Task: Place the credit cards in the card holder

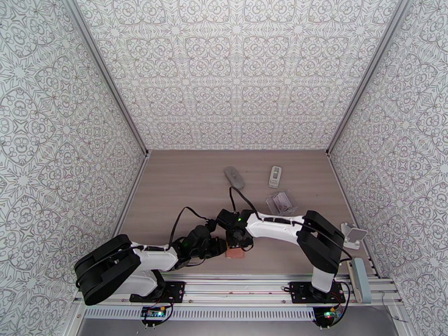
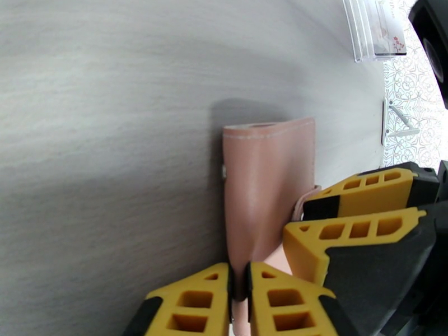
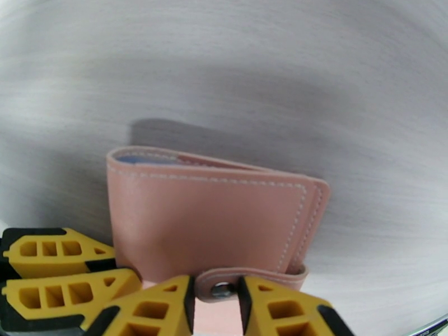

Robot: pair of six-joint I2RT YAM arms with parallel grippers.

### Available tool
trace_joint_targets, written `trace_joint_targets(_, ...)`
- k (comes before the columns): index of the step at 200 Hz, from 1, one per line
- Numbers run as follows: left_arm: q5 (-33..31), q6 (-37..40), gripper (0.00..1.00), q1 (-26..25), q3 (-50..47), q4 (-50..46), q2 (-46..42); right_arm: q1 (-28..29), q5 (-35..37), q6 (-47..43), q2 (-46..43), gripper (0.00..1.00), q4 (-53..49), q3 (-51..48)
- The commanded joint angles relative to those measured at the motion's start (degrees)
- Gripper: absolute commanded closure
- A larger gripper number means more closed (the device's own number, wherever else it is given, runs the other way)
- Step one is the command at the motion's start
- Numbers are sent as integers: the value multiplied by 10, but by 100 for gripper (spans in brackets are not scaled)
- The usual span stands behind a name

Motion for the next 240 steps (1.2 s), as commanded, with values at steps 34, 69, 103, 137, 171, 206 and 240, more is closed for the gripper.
trace_joint_targets(34, -2, -3, 83, -8, -3, -24, 18, -5, 57, -22, 38, 74, -36, 2)
trace_joint_targets(69, -4, -3, 83, -8, -3, -27, 18, -5, 58, -23, 31, 75, -40, 5)
trace_joint_targets(103, -8, -3, 83, -9, -3, -28, 18, -4, 61, -25, 19, 78, -44, 3)
trace_joint_targets(137, -10, -3, 83, -11, -3, -29, 18, -5, 69, -25, 9, 78, -50, 5)
trace_joint_targets(171, -10, -3, 83, -13, -4, -29, 18, -4, 73, -26, -7, 79, -51, 3)
trace_joint_targets(206, -10, -2, 83, -13, -3, -32, 17, -5, 87, -28, -27, 79, -58, 2)
trace_joint_targets(240, -10, -3, 83, -15, -3, -36, 14, -5, 104, -22, -43, 78, -70, -7)
